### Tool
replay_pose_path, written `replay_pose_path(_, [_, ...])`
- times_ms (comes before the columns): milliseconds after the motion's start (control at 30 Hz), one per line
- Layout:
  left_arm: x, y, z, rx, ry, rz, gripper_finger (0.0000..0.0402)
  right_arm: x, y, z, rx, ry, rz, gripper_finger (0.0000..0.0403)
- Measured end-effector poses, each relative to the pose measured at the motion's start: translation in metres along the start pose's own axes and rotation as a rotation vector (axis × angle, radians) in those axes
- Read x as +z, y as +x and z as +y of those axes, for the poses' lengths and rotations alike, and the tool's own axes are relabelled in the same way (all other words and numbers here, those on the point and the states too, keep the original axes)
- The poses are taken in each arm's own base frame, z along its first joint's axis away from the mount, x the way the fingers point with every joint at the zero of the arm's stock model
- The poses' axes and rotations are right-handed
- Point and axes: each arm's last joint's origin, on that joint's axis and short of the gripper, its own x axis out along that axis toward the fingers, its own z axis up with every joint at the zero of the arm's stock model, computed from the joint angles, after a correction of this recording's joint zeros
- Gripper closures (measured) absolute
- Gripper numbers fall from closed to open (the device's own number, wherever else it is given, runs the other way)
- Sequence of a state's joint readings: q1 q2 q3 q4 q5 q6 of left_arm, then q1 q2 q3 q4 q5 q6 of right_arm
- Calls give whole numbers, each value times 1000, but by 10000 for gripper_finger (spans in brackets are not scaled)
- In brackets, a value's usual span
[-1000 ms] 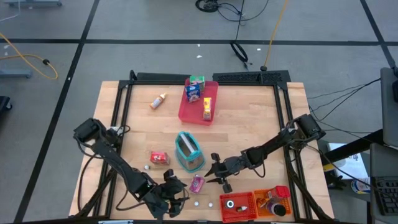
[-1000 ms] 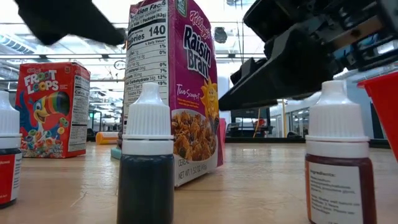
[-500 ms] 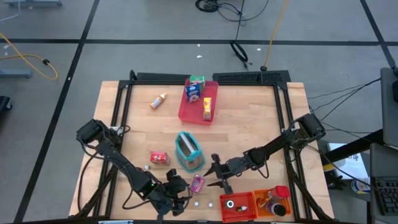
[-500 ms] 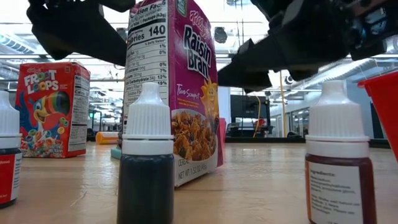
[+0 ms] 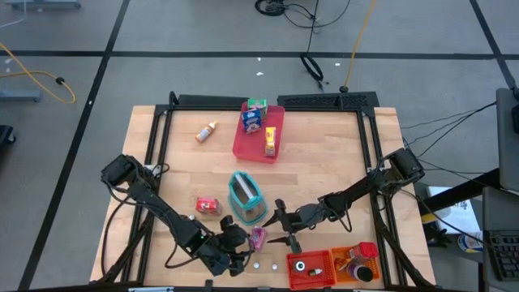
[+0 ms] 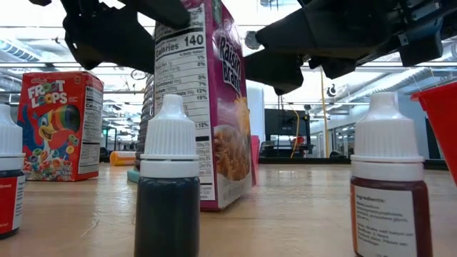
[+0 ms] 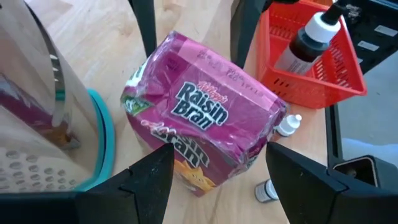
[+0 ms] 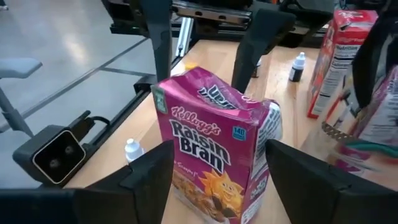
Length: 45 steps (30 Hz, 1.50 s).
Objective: Pick & Place Kitchen Items
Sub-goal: Put the pink cereal box into the pink bin
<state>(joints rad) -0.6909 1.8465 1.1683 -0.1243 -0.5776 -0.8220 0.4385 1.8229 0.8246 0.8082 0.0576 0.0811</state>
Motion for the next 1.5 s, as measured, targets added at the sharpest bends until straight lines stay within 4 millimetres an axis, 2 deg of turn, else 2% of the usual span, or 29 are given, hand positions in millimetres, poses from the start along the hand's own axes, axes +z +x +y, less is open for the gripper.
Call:
replay_pose_path(267, [3,2,1,-7,4,-9,149,0,8,1,-21,-14,-12,165])
replay_pose_path(567, [4,1,1,4,10,-30,149,-16,18,-7,-110,-29,62,165])
replay_pose_path(667, [4,1,1,11,17,-34,149,-12,18,-9,-71,18,36,165])
replay_pose_path(833, [4,2,1,8,18,-33,149,-6,18,-2,-51,-5,-29,166])
replay_pose_path(1133, [5,2,1,6,21,-36,149,-4,20,3,-41,-18,-26,172])
replay_pose_path(1233, [1,8,1,11,34,-42,149,-9,22,3,-40,-18,-11,172])
replay_pose_path(1400, [-4,22,-1,-27,86,-34,149,-14,37,8,-24,-32,-11,176])
replay_pose_path(1500, [-4,20,0,-46,70,9,149,-18,42,8,-23,-41,-1,205])
